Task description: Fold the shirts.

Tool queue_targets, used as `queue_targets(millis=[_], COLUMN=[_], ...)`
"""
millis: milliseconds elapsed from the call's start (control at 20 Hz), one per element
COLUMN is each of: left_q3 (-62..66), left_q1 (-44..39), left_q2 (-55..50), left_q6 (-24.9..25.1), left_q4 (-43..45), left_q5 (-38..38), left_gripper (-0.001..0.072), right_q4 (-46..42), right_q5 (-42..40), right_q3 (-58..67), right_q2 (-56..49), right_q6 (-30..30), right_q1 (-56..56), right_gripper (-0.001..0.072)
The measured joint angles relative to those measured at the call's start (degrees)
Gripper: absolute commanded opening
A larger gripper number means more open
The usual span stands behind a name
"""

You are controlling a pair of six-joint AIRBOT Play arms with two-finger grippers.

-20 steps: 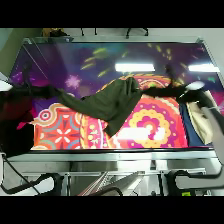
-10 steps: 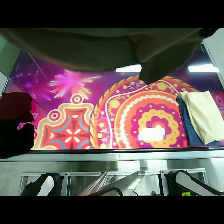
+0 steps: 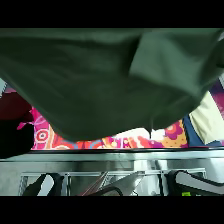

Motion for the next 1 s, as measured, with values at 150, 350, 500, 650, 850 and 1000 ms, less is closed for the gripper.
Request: queue_targets(millis=[150, 350, 500, 650, 850, 1000], left_q3=[-6.6, -11.5, -8.2, -0.7, 6.7, 2.3], left_q1=[-11.0, -22.5, -25.5, -24.2, -18.6, -15.3], left_q2=[-10.3, -27.3, -38.4, -45.0, -47.8, -46.8], left_q6=[1.2, 1.8, 0.6, -2.7, -9.1, -13.3], left_q4=[3.3, 10.3, 13.1, 14.5, 16.0, 17.6], left_q5=[2.0, 11.7, 15.2, 11.8, -2.1, -13.6], left_gripper=[0.0016, 0.0455, 0.0703, 0.0703, 0.0703, 0.0703], right_q4=[-5.8, -11.7, -12.3, -13.4, -22.7, -33.7], right_q5=[-2.8, -10.2, -14.8, -15.3, -8.7, -1.6], right_q3=[-7.4, -11.9, -12.8, -13.0, -13.3, -15.9], right_q2=[-8.1, -23.9, -32.2, -34.3, -31.2, -29.0], right_q6=[-1.8, -2.6, -3.0, -3.0, 1.5, 5.4], right_q1=[9.3, 16.6, 17.5, 15.6, 10.4, 7.1], right_gripper=[0.0020, 0.0245, 0.0276, 0.0277, 0.0308, 0.0438])
